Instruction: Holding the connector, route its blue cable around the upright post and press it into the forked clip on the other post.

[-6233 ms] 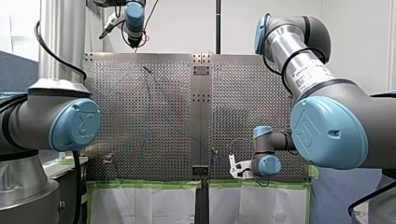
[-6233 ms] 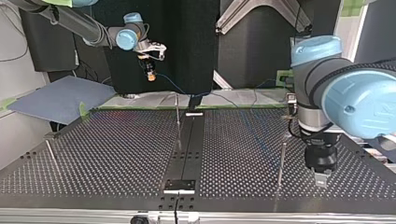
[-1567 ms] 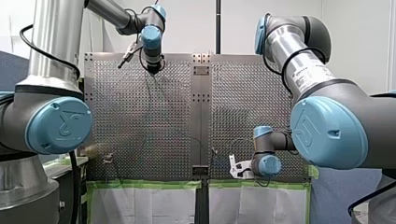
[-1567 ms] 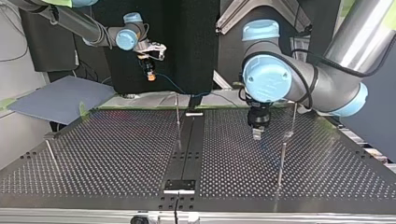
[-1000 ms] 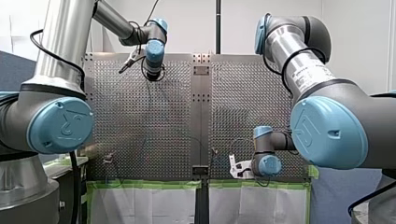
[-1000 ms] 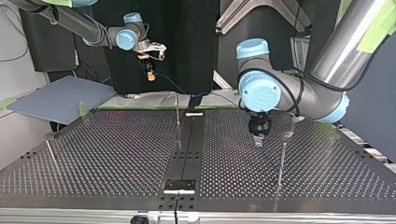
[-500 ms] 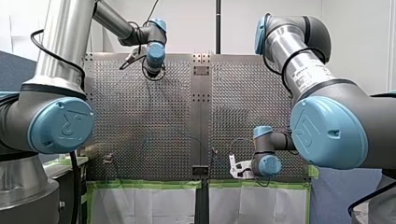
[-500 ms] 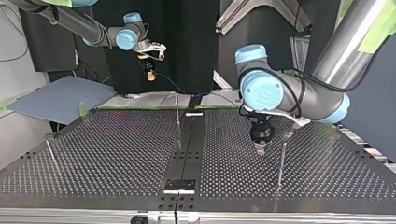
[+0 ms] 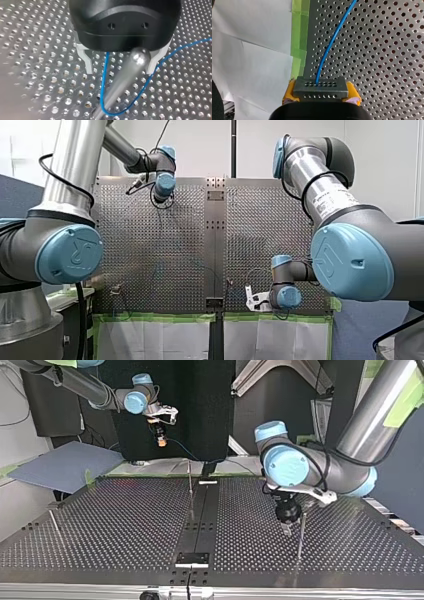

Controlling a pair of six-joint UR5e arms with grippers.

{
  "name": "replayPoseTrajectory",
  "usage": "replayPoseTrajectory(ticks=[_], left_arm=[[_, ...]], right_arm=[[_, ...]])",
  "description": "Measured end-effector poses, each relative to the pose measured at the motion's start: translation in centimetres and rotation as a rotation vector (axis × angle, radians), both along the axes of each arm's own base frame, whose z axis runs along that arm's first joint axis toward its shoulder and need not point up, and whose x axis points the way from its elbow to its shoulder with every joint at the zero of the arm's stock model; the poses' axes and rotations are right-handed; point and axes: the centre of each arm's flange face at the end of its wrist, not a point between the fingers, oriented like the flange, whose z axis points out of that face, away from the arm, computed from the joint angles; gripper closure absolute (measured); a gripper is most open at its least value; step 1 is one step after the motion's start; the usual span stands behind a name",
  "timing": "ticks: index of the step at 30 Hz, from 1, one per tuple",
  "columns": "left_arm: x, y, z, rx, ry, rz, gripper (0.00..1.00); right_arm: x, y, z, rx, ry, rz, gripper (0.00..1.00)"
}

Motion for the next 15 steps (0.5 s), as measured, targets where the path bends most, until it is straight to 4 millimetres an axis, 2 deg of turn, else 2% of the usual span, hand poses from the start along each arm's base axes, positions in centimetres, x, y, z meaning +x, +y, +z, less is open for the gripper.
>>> replayPoseTrajectory(ticks=[9,15], left_arm=[[1.4,0.6,-0.5,0.05,-0.021,0.015,0.0],[2.0,0.3,-2.1,0.087,0.014,0.017,0.0]], right_arm=[[0.0,0.0,0.0,0.0,0.0,0.0,1.0],[0.0,0.0,0.0,0.0,-0.001,0.0,1.0]])
